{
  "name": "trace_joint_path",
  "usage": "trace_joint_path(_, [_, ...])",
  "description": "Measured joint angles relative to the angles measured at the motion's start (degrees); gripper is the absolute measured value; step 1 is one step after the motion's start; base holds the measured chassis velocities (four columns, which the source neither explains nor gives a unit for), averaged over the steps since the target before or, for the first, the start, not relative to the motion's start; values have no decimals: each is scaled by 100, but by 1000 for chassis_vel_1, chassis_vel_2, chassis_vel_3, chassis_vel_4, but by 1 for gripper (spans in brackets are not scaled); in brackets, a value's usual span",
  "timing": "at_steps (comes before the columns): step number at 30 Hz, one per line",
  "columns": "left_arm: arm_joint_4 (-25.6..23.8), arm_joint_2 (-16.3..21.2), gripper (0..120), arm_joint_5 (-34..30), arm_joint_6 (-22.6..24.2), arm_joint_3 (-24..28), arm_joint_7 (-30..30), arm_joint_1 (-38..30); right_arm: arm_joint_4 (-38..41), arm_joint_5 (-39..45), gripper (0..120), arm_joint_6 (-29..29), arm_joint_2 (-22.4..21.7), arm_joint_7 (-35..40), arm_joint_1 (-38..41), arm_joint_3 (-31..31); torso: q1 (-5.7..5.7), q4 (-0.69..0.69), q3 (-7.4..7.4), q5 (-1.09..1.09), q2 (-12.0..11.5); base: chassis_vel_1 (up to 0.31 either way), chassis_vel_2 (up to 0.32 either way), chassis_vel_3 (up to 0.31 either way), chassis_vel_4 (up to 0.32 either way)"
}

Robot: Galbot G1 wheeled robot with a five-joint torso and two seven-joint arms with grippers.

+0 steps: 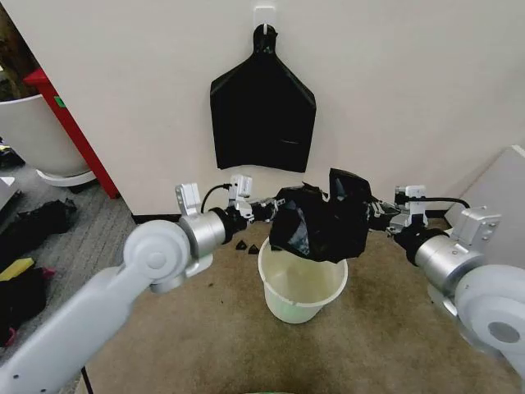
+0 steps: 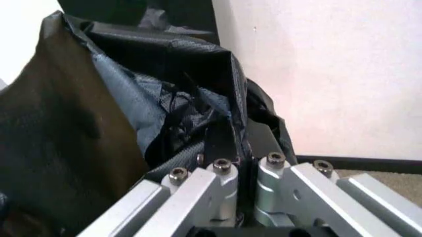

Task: Place the garbage bag over the trash bin.

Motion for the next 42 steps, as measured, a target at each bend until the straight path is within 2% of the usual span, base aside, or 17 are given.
trace_joint_path(4, [34,9,0,69,-6,-51,0,146,-85,33,0,-27,41,-1,-5,-68,0,1,0,-1,0,0,0,0,0])
trace_joint_path(13, [191,35,0,580,-7,-74,145,551,-452,-264,0,2,458,-52,-153,-327,0,1,0,0,0,0,0,0,0])
trace_joint_path(23, [471,-82,0,1065,-56,-63,415,1012,-802,-375,0,13,570,-118,-203,-434,0,0,0,0,0,0,0,0,0])
trace_joint_path(34, [476,-53,0,1373,-81,-149,555,1450,-892,-743,0,1,940,-269,-648,-708,0,0,0,0,0,0,0,0,0])
trace_joint_path(42, [226,43,0,1719,-30,-580,724,2339,-832,-709,0,-84,1041,-71,-827,-761,0,1,0,0,-1,0,0,0,0])
